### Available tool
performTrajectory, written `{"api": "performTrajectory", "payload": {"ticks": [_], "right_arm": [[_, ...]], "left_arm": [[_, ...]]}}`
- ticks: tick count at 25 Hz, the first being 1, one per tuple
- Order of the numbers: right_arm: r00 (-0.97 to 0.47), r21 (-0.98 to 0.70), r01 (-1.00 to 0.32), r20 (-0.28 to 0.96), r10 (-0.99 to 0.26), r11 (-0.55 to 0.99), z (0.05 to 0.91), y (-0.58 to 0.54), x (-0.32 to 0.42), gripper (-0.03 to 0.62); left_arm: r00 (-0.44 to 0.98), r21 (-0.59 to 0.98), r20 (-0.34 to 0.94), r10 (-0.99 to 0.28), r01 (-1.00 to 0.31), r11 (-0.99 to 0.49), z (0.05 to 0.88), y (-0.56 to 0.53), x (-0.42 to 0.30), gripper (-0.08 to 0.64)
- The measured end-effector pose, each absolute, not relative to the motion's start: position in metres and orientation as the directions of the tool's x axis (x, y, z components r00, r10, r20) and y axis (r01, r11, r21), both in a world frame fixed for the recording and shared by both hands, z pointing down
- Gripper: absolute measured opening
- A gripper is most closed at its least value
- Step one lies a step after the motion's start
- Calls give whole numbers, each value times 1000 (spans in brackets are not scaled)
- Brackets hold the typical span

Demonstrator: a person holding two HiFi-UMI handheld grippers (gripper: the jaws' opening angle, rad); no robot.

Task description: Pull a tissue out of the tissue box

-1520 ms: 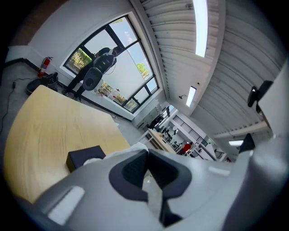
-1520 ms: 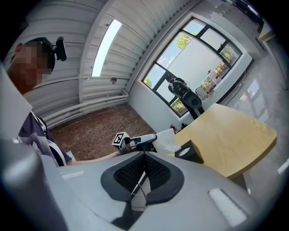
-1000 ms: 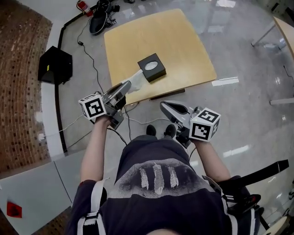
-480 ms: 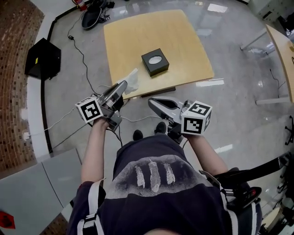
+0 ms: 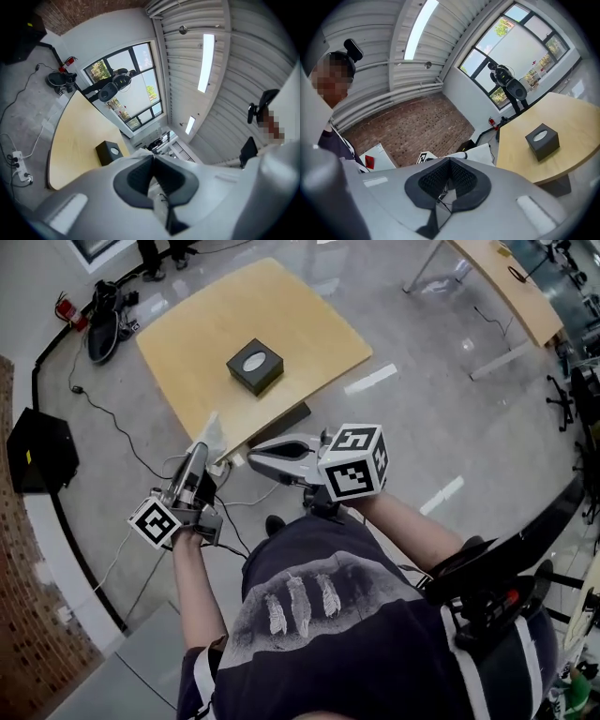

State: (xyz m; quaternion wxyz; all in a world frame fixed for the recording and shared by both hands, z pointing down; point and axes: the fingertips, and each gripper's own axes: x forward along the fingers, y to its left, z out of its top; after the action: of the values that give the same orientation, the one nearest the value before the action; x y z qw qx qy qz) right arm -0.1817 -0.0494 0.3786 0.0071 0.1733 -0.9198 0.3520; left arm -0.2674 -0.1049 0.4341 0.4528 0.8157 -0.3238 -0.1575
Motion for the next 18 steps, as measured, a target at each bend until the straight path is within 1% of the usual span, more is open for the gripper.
{"api": "performTrajectory", "payload": {"ticks": [4, 7, 9, 13, 18], "right_arm": [[-928, -660, -342, 124, -352, 669, 375, -33, -184, -2], [-916, -673, -359, 121, -383, 647, 373, -18, -184, -2], [-905, -678, -381, 133, -405, 628, 376, -10, -184, -2], [-897, -680, -401, 156, -414, 613, 380, 5, -186, -2], [-899, -683, -391, 142, -413, 617, 378, 18, -170, -2]], "left_arm": [[787, 793, -9, -617, -371, -484, 411, -93, -262, 2], [821, 786, -54, -568, -316, -532, 396, -79, -256, 2], [839, 791, -69, -539, -283, -542, 396, -72, -251, 2], [847, 817, -84, -525, -243, -523, 400, -58, -247, 2], [853, 807, -86, -515, -243, -537, 393, -42, -229, 2]]}}
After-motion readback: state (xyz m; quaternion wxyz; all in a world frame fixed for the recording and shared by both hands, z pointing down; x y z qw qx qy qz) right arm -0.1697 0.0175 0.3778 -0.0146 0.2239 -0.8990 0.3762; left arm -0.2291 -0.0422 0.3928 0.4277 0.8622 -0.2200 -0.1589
